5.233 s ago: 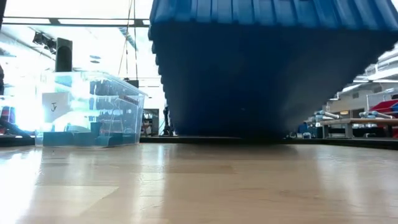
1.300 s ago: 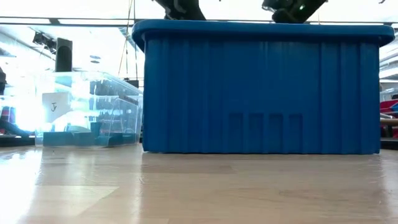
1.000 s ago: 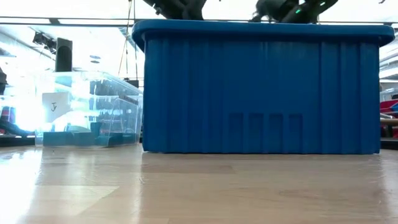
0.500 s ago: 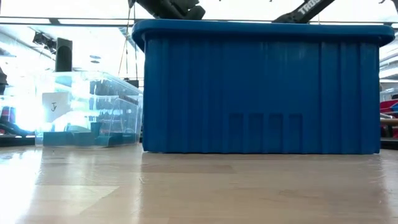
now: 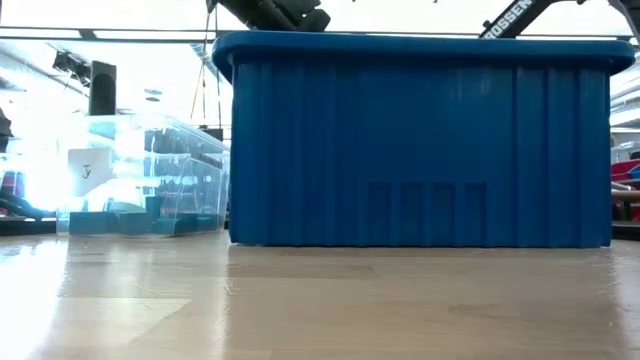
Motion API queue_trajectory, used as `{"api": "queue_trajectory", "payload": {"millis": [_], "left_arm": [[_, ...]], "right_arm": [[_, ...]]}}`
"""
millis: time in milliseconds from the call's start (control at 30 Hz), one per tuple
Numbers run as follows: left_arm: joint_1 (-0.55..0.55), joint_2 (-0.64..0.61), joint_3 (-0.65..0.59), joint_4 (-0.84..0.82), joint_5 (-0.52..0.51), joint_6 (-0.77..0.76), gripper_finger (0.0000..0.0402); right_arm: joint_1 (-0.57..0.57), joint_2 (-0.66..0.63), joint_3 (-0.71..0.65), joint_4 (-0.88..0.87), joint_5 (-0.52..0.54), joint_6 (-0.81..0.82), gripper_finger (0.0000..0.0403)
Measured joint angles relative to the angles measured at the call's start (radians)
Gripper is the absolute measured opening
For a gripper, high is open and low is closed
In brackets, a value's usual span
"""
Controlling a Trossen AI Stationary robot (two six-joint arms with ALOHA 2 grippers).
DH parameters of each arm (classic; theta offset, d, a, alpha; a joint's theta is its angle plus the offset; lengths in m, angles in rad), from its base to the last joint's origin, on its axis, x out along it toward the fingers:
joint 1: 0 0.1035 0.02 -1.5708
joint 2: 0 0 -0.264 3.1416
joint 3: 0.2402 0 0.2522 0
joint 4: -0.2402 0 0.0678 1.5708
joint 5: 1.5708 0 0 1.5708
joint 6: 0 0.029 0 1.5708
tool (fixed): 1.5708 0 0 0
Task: Sort blocks
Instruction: Put the green block into the transparent bin
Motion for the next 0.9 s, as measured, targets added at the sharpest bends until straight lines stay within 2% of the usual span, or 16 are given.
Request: {"api": "queue_trajectory", "payload": {"millis": [233, 367, 533, 667, 767, 900], "left_arm": [[0.000, 0.000, 0.000, 0.003, 0.000, -0.007, 0.0152], [-0.001, 0.000, 0.000, 0.001, 0.000, -0.020, 0.0152], [-0.001, 0.000, 0.000, 0.000, 0.000, -0.026, 0.0152], [-0.001, 0.000, 0.000, 0.001, 0.000, -0.026, 0.0152], [-0.002, 0.000, 0.000, 0.007, 0.000, -0.026, 0.0152], [-0.002, 0.000, 0.000, 0.008, 0.000, -0.026, 0.0152]], "right_arm": [[0.011, 0.076, -0.001, 0.062, -0.007, 0.011, 0.0229], [0.013, 0.140, -0.001, 0.050, 0.027, 0.010, 0.0229], [0.016, 0.160, 0.003, 0.041, 0.057, -0.005, 0.0221], [0.026, 0.156, 0.001, 0.033, 0.062, -0.056, 0.0168], [0.038, 0.156, -0.001, 0.022, 0.046, -0.178, 0.0117], [0.054, 0.158, -0.003, 0.017, 0.037, -0.289, 0.0077]]}}
